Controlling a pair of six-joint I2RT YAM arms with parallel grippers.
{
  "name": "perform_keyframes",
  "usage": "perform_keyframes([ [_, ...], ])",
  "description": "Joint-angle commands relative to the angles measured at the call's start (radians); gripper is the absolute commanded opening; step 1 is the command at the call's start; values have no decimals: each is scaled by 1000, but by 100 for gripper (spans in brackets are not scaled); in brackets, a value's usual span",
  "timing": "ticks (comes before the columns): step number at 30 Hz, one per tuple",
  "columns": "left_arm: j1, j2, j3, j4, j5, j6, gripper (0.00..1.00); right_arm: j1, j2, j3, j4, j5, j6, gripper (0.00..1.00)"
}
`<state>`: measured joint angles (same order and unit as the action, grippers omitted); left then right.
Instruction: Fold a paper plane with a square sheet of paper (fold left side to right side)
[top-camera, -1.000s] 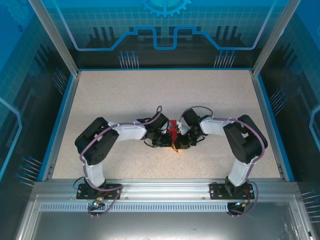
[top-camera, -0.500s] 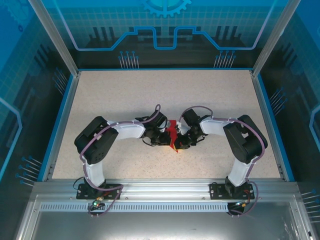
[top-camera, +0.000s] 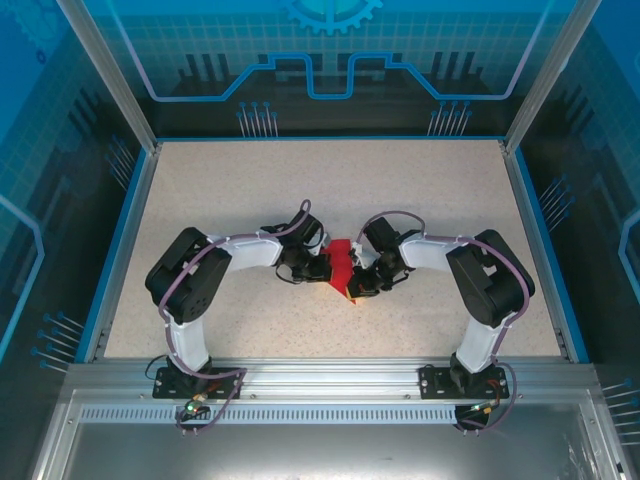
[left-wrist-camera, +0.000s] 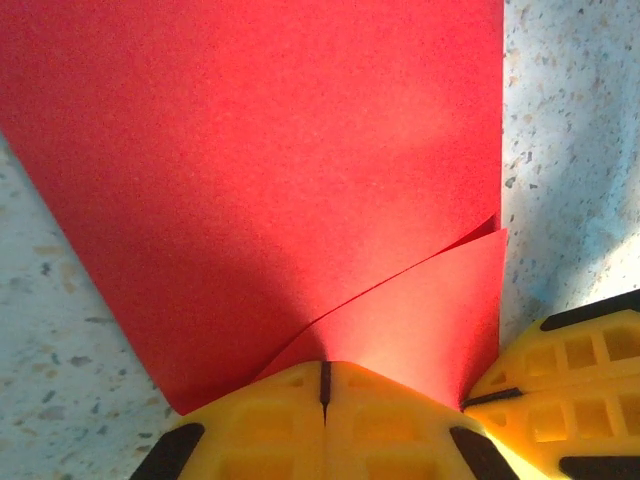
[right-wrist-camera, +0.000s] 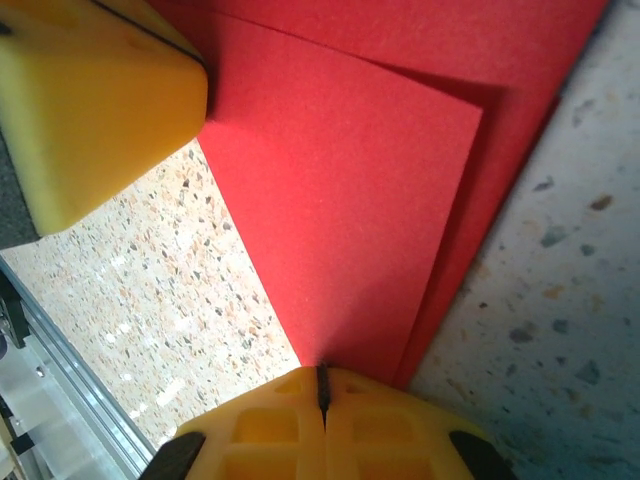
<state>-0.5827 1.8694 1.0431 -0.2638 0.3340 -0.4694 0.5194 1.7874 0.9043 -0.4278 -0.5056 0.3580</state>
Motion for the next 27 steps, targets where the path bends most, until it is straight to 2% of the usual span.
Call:
perform_keyframes([
  [1,80,17,-23,-111,-184,54,2,7,52,-30,-111,133,-18,0],
  [11,121,-41,21,-181,-222,105,5,8,54,-30,-115,126,-22,0],
  [15,113,-78,21,-175,-166,95,4,10,56,-31,-115,121,-21,0],
  [21,-1,-168,13,-118,-118,48,6,17,59,1,-113,114,-14,0],
  [24,-48,-146,20,-56,-71,5,6,19,65,10,-112,109,-13,0],
  [27,-78,-86,55,-51,-69,-4,6,21,69,13,-109,104,-10,0],
])
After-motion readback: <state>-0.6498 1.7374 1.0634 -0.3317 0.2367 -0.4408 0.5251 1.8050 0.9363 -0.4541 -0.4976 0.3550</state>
